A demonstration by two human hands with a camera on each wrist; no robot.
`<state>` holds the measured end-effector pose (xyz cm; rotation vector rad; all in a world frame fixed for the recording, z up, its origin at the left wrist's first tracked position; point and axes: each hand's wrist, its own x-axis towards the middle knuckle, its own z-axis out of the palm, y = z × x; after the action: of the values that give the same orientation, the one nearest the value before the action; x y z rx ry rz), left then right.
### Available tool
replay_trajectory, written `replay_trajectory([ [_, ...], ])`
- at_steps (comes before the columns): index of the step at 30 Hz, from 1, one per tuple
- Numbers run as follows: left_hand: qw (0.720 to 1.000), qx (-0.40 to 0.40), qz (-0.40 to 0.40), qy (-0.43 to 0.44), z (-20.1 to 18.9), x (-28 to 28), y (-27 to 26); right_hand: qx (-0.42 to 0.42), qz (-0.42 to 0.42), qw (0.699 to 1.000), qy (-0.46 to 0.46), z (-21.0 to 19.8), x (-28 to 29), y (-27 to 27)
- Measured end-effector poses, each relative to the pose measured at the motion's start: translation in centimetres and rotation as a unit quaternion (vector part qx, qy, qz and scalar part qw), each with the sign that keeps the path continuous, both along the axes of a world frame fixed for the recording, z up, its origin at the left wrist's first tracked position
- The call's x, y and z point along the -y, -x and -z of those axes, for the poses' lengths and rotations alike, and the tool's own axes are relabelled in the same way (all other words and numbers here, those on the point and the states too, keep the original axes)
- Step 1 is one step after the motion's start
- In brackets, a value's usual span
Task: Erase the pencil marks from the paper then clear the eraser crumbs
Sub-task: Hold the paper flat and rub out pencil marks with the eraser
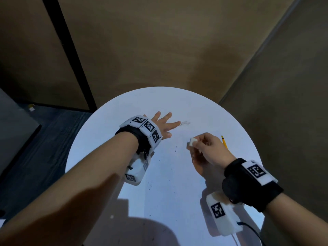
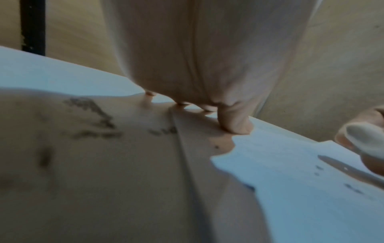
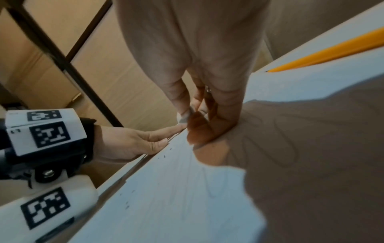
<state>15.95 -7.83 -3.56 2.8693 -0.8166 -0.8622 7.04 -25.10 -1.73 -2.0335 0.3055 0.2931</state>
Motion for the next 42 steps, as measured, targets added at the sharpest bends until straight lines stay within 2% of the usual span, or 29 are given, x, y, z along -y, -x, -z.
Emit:
replay_trajectory([
  [5,0.999,-0.042,0.012,0.001,-0.5,-0.6,-0.1,-0.003,-0.034,0.998,0.043,0.3,0.2,-0.5],
  [6,0.999,-0.027,0.009,0.027,-0.4,-0.6,-0.3,-0.002,-0.040,0.998,0.052,0.3,0.2,-0.6],
  [11,0.993,-0.067,0.029,0.094,0.4,-2.2,-0.9,-0.002,-0.053,0.995,0.084,0.4,-0.4,-0.7],
  [14,0.997,-0.065,0.028,0.037,0.2,-2.1,0.1,-0.004,-0.075,0.992,0.102,0.2,-0.9,-0.8],
  [20,0.998,-0.024,0.051,-0.024,0.8,-1.0,1.7,0.054,-0.102,0.968,0.222,-0.1,-2.4,-1.5],
  [25,0.999,-0.031,0.038,-0.020,0.8,-0.9,1.6,0.083,-0.132,0.950,0.272,0.0,-2.7,-1.5],
  [29,0.999,-0.027,0.037,-0.012,1.1,-1.1,1.7,0.059,-0.186,0.944,0.268,-0.4,-2.4,-0.8],
  [34,0.999,-0.018,0.041,-0.009,1.6,-1.2,1.4,0.080,-0.138,0.952,0.263,-0.4,-2.6,-1.9],
  [39,0.999,-0.009,0.042,-0.008,2.1,-1.4,1.4,0.035,-0.228,0.932,0.279,-1.1,-2.8,-0.8],
  [42,0.999,-0.008,0.047,-0.008,2.1,-1.4,1.3,0.054,-0.182,0.936,0.296,-1.4,-2.7,-2.3],
])
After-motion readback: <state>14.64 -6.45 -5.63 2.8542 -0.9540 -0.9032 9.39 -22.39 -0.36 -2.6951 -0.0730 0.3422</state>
